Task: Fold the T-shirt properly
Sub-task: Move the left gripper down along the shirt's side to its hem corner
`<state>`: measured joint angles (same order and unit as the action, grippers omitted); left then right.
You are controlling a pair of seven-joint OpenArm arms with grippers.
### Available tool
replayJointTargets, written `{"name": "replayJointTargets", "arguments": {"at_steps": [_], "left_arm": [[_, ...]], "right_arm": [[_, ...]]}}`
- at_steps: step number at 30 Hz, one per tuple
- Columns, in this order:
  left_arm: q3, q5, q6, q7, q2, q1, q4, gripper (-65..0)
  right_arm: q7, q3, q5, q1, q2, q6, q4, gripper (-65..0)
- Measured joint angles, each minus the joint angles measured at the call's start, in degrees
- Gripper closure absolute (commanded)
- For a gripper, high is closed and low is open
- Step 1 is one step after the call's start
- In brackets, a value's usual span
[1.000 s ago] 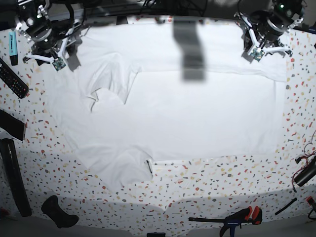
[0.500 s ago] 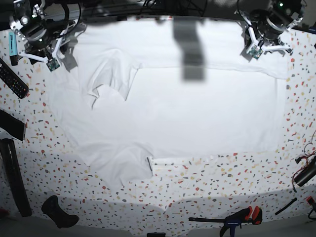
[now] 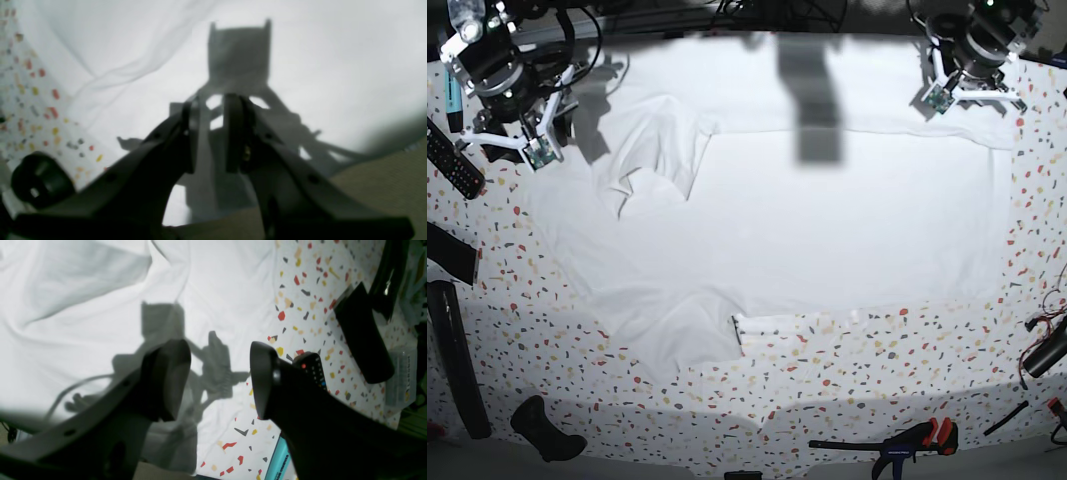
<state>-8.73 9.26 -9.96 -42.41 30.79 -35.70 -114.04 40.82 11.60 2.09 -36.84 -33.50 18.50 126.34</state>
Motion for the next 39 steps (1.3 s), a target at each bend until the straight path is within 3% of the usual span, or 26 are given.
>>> {"name": "replayJointTargets", "arguments": {"at_steps": [2,5,8,15,17,21,25,32,35,39], "left_arm": [[0.00,0.72,0.85,0.13,0.00,-0.02,0.02,-12.5],[-0.02,4.11,5.33,4.07,0.00,-0.02,0.02,-12.7],[0.00,6.34,5.95,4.87,0.00,2.40,0.02,-17.6],[-0.24,3.61,4.37,4.55,-0.17,15.30,0.02,-26.6],[-0.28,0.81,3.74,4.44,-0.17,20.52,0.33,-26.7],[-0.33,-8.02,-1.05,2.34,-0.33,33.14,5.64,-26.7],[-0.24,-16.13,-2.73,-0.85,-0.15,44.68,17.20,-26.7],[-0.33,-27.34,-10.67,0.57,-0.46,62.16,45.29,-32.3],[-0.15,-30.49,-12.26,5.05,-0.28,69.46,61.99,-32.3],[0.02,-31.36,-19.41,13.77,-0.26,76.04,85.94,-32.3]], "right_arm": [[0.00,0.00,0.00,0.02,-0.02,0.00,0.04,-31.8],[0.00,0.00,0.02,0.00,-0.02,0.00,0.04,-31.8],[-0.07,0.00,0.04,0.02,-0.04,0.00,0.04,-31.8],[-3.13,0.00,0.11,0.02,0.11,0.00,0.09,-31.8],[-0.87,0.00,0.61,0.00,0.02,0.00,0.13,-31.8],[3.28,0.04,3.15,-0.15,-0.09,-0.04,0.13,-31.8],[3.85,0.00,7.34,0.02,0.07,-0.02,0.15,-31.8],[4.11,0.00,7.54,0.00,0.04,-0.02,0.15,-31.8],[4.11,0.00,7.54,0.07,0.42,-0.04,0.15,-31.8],[5.16,0.02,7.52,0.02,1.09,-0.07,0.15,-31.8]]}}
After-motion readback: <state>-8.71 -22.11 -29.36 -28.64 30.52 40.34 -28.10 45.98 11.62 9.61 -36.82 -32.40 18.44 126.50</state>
